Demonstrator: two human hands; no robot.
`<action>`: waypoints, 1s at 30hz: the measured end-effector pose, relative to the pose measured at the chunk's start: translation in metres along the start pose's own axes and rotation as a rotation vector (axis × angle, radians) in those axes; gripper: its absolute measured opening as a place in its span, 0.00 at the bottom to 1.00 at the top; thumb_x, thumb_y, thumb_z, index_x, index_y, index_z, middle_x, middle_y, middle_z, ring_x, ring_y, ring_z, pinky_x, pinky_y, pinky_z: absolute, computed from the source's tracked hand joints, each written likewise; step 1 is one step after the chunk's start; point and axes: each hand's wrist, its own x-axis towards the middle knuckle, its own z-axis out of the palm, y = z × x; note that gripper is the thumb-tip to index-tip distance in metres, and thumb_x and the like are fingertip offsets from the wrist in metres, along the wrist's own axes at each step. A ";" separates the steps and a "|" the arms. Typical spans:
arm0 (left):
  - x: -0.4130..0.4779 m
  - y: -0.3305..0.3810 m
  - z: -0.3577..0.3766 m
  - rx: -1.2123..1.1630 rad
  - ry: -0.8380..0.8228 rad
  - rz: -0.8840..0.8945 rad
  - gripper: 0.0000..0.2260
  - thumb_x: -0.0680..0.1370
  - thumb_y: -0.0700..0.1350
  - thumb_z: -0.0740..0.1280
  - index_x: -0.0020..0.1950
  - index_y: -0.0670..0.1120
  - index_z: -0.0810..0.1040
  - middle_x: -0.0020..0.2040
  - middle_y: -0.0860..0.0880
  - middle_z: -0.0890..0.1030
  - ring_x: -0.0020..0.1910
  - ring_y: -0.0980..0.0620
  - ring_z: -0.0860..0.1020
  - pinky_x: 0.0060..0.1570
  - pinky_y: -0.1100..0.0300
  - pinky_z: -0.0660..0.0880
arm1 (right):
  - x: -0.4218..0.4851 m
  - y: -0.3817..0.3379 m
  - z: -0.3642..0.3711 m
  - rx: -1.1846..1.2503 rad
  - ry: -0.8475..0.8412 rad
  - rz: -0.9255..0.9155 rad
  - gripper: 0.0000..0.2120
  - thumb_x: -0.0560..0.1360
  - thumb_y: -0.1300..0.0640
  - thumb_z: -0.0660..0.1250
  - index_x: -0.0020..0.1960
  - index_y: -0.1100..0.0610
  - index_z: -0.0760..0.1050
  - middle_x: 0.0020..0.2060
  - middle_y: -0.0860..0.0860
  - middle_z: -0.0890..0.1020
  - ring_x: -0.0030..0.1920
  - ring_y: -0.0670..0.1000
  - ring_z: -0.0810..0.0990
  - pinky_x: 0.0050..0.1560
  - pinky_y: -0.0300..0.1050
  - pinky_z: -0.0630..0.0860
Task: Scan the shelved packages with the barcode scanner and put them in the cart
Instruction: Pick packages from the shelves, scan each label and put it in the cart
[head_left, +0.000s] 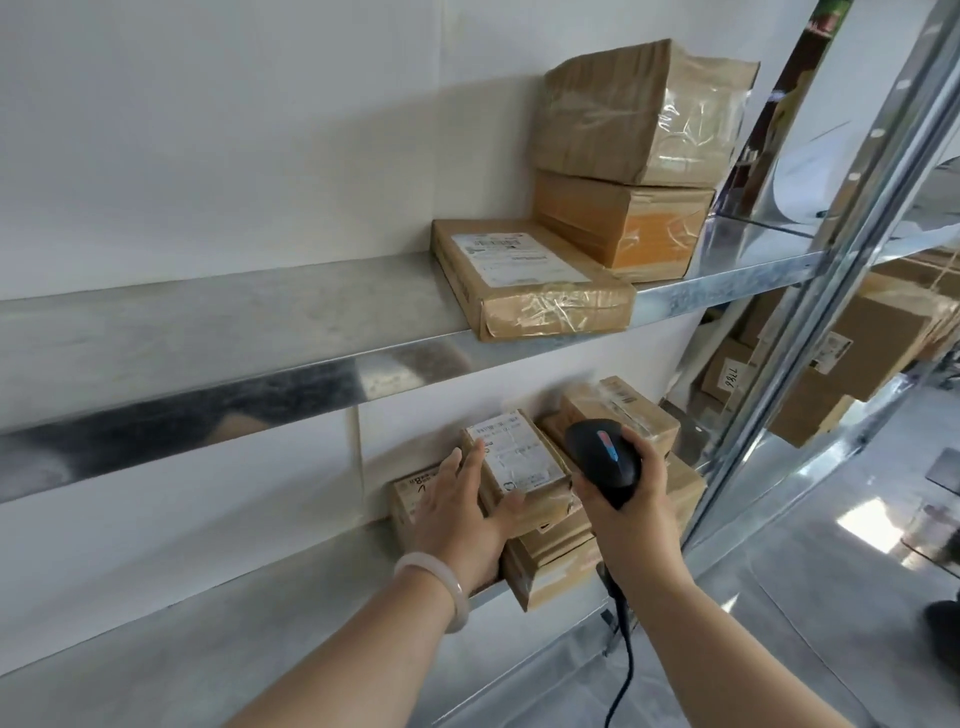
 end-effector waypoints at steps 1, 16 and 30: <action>0.006 0.002 0.006 -0.026 0.023 -0.022 0.34 0.78 0.67 0.58 0.79 0.63 0.47 0.81 0.56 0.48 0.80 0.50 0.47 0.77 0.45 0.52 | 0.010 0.003 -0.002 0.001 -0.024 -0.010 0.28 0.74 0.55 0.72 0.68 0.40 0.64 0.57 0.42 0.73 0.50 0.45 0.75 0.45 0.38 0.73; 0.026 0.026 0.057 -0.396 0.276 -0.204 0.33 0.80 0.53 0.66 0.80 0.61 0.51 0.72 0.56 0.69 0.69 0.55 0.68 0.70 0.55 0.66 | 0.085 0.036 -0.002 0.071 -0.409 -0.081 0.30 0.74 0.57 0.73 0.71 0.46 0.64 0.53 0.37 0.71 0.51 0.41 0.75 0.46 0.31 0.73; -0.044 0.018 0.011 -0.379 0.361 -0.023 0.45 0.69 0.52 0.77 0.75 0.70 0.52 0.70 0.60 0.64 0.72 0.58 0.63 0.70 0.53 0.70 | 0.039 -0.002 -0.008 0.300 -0.493 -0.243 0.28 0.73 0.61 0.72 0.67 0.42 0.66 0.54 0.31 0.74 0.56 0.34 0.75 0.51 0.34 0.78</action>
